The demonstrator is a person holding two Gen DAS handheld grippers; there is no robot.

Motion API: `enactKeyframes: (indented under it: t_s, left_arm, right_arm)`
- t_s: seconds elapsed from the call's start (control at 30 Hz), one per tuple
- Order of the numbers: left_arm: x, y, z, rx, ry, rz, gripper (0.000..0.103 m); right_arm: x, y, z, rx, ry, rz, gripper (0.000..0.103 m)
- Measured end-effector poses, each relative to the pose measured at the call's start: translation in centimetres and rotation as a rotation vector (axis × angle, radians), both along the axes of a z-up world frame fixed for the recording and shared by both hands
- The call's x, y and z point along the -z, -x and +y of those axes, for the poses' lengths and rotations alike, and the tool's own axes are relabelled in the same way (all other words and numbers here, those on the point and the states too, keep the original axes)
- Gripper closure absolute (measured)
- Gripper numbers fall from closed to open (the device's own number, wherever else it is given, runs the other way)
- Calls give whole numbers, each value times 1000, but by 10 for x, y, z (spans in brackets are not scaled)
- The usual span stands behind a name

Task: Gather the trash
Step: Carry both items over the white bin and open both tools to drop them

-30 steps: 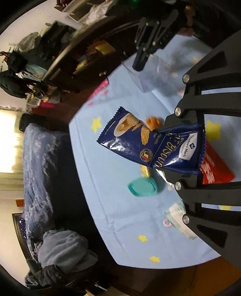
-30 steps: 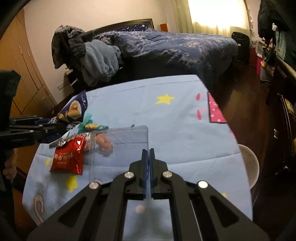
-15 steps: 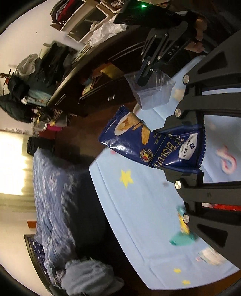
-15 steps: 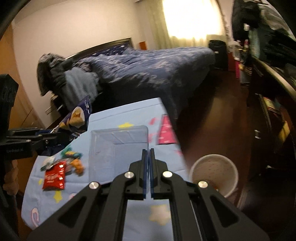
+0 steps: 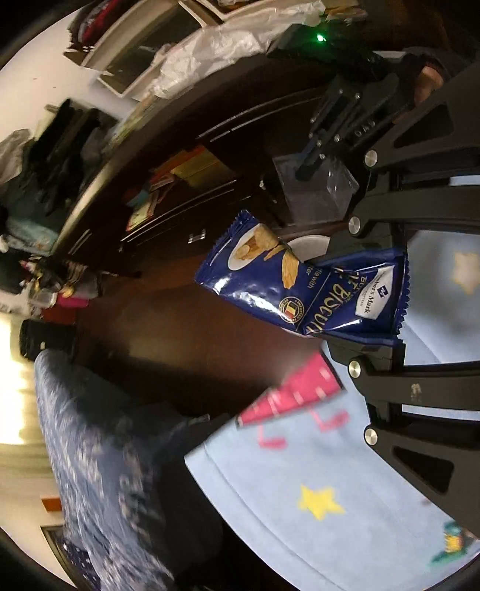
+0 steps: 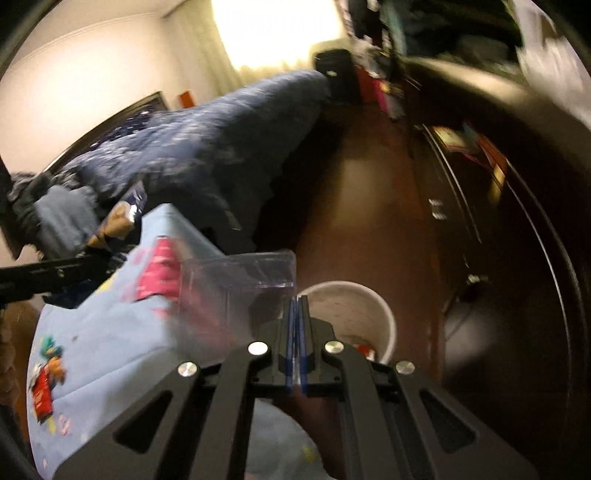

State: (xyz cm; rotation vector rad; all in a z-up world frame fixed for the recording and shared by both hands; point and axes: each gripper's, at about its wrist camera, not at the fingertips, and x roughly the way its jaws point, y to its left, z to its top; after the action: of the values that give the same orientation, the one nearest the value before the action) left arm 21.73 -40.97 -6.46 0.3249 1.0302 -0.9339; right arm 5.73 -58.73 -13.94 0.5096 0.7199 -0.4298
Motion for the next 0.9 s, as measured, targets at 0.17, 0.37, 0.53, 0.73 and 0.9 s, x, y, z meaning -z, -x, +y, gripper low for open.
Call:
enactKeyframes:
  t_s: [0.17, 0.37, 0.53, 0.73, 0.9]
  left_arm:
    - [36, -7, -51, 17, -65, 50, 74]
    - [81, -11, -94, 22, -167, 94, 74]
    - [112, -22, -121, -11, -225, 163, 73]
    - [140, -36, -142, -69, -298, 207, 73]
    - [157, -38, -158, -74, -351, 205, 72]
  right_arm:
    - [45, -8, -30, 32, -52, 55, 99]
    - [97, -21, -52, 43, -123, 99, 99]
    - [136, -30, -66, 44, -168, 126, 98]
    - [173, -42, -77, 52, -219, 158, 98]
    - [193, -51, -82, 46, -240, 180, 96]
